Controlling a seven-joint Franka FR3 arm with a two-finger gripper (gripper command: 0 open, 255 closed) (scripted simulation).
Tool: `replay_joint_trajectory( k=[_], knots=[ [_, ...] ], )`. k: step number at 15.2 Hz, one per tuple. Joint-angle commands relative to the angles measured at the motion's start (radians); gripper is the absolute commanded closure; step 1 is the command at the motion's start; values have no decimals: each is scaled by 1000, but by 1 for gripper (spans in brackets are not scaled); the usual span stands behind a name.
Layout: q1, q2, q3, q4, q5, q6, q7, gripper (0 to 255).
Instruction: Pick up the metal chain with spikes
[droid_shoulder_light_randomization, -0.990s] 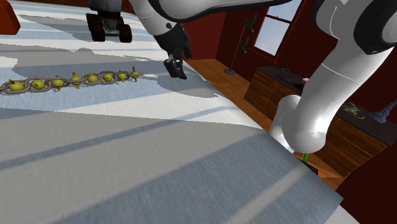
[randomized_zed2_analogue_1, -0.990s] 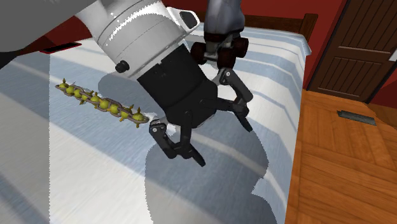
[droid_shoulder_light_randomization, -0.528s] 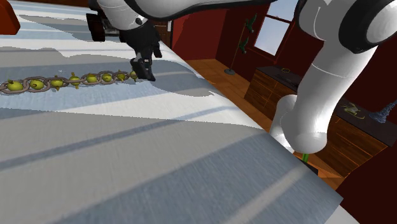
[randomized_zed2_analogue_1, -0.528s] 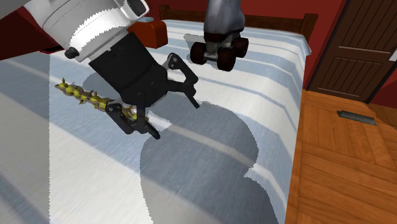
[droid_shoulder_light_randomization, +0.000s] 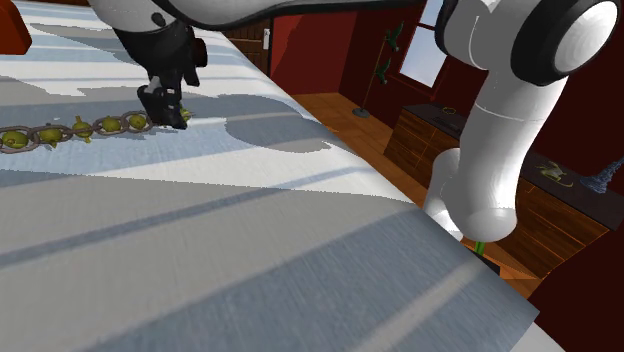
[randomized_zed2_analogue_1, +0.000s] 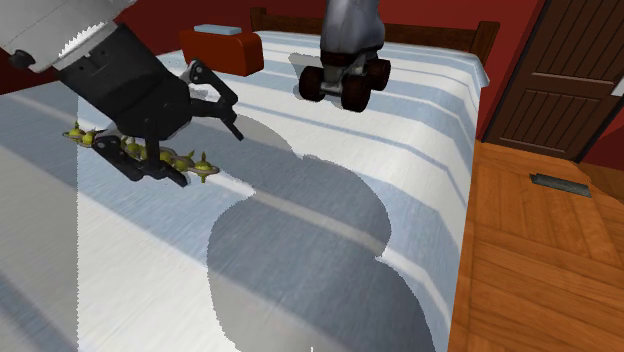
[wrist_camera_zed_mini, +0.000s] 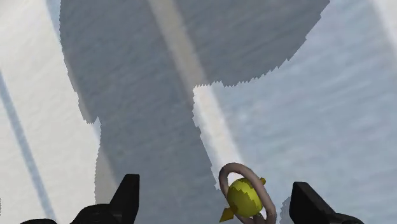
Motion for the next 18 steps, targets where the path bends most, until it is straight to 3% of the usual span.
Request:
replay_joint_trajectory(
  k=[1, 8, 17, 18],
  knots=[
    [23, 33, 15, 48, -23, 23, 5, 0],
    [98, 136, 48, 209, -105, 85, 1, 0],
    [77, 114, 46, 80, -101, 183, 46, 0],
    [79, 115, 46, 82, -102, 183, 47, 255]
  ],
)
